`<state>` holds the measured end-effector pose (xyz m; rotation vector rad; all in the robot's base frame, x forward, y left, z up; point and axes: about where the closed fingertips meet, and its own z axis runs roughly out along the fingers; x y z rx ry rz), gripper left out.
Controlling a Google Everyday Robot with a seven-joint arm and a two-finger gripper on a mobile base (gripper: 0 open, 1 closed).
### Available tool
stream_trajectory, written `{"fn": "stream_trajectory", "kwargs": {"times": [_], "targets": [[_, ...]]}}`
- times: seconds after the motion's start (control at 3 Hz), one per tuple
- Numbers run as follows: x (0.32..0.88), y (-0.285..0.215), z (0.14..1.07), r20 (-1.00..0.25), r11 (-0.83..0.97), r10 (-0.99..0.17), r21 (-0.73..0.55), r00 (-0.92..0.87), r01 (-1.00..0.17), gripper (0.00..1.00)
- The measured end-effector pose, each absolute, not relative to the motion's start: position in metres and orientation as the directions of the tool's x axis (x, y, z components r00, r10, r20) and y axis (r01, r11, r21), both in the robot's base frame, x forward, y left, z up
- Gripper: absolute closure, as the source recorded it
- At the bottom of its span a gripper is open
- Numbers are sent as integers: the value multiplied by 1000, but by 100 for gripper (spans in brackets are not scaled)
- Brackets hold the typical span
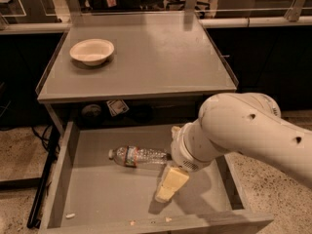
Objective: Pick water bottle from top drawer and place on counter
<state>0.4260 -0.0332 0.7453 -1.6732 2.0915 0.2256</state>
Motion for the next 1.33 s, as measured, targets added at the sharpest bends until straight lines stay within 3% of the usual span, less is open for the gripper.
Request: {"fn": "stream_trajectory", "kwargs": {"times": [1.33], "targets": [[488, 6, 694, -430, 239, -892, -185, -140, -953, 0]]}}
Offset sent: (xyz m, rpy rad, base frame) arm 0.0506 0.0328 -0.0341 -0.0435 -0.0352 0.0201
